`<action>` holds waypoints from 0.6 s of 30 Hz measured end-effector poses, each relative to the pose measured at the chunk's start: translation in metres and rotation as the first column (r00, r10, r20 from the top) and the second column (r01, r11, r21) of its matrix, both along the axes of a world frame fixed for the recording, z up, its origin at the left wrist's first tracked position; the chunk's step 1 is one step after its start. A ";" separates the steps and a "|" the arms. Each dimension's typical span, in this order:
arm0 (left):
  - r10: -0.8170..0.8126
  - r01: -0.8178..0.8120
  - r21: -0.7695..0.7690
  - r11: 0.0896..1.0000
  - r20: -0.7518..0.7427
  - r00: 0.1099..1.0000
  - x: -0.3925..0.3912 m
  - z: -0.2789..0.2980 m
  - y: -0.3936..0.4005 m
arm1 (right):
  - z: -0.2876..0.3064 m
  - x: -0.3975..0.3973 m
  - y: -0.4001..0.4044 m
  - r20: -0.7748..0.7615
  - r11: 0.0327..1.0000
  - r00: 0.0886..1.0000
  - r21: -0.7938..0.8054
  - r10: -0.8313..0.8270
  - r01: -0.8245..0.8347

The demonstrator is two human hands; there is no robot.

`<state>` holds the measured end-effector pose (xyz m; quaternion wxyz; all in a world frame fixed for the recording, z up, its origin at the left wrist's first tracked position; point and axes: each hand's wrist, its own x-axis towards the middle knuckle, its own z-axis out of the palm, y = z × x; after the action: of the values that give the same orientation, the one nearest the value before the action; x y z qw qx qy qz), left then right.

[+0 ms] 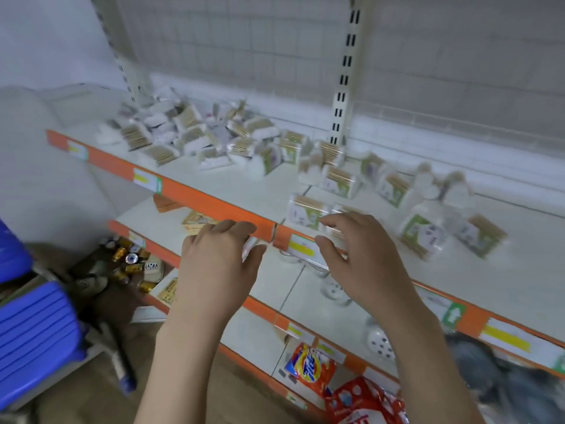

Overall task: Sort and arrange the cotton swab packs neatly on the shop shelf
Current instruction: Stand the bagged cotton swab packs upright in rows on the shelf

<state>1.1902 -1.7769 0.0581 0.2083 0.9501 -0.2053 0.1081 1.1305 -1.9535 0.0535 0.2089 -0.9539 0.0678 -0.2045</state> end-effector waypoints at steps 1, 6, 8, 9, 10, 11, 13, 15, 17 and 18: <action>0.013 -0.013 -0.002 1.000 -0.007 1.000 0.005 -0.001 0.004 | 0.000 0.007 0.002 -0.004 1.000 1.000 0.003 0.009 -0.009; 0.039 -0.039 0.005 0.999 -0.022 0.999 0.038 -0.003 0.011 | 0.000 0.043 0.002 0.023 1.000 1.000 0.018 0.019 -0.019; 0.039 -0.038 0.017 0.999 -0.012 0.999 0.054 -0.002 0.010 | 0.000 0.059 -0.001 0.041 1.000 0.999 0.014 0.019 -0.019; 0.043 -0.043 0.025 0.999 -0.005 0.999 0.063 -0.001 0.009 | -0.001 0.068 -0.002 0.049 1.000 0.999 0.011 0.022 -0.022; 0.051 -0.051 0.034 0.998 0.000 0.999 0.071 0.001 0.008 | 0.000 0.077 -0.004 0.053 1.000 0.998 0.008 0.028 -0.028; 0.058 -0.058 0.041 0.997 0.003 0.998 0.078 0.002 0.007 | 0.001 0.085 -0.005 0.056 0.999 0.998 0.004 0.035 -0.036; 0.064 -0.064 0.043 0.997 0.007 0.998 0.091 0.006 0.004 | 0.003 0.102 -0.008 0.061 0.999 0.997 0.002 0.052 -0.052; 0.069 -0.069 0.032 0.997 0.019 0.997 0.103 0.008 0.003 | 0.006 0.117 -0.010 0.059 0.998 0.996 -0.015 0.069 -0.068; 0.073 -0.073 0.010 0.997 0.025 0.997 0.113 0.009 0.004 | 0.009 0.131 -0.010 0.058 0.996 0.995 -0.044 0.083 -0.081; 0.075 -0.075 0.001 0.997 0.023 0.997 0.118 0.009 0.005 | 0.010 0.137 -0.010 0.057 0.995 0.994 -0.052 0.089 -0.086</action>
<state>1.3083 -1.7714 0.0673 0.2007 0.9561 -0.1720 0.1265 1.2674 -1.9633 0.0634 0.1958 -0.9544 0.0145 -0.2247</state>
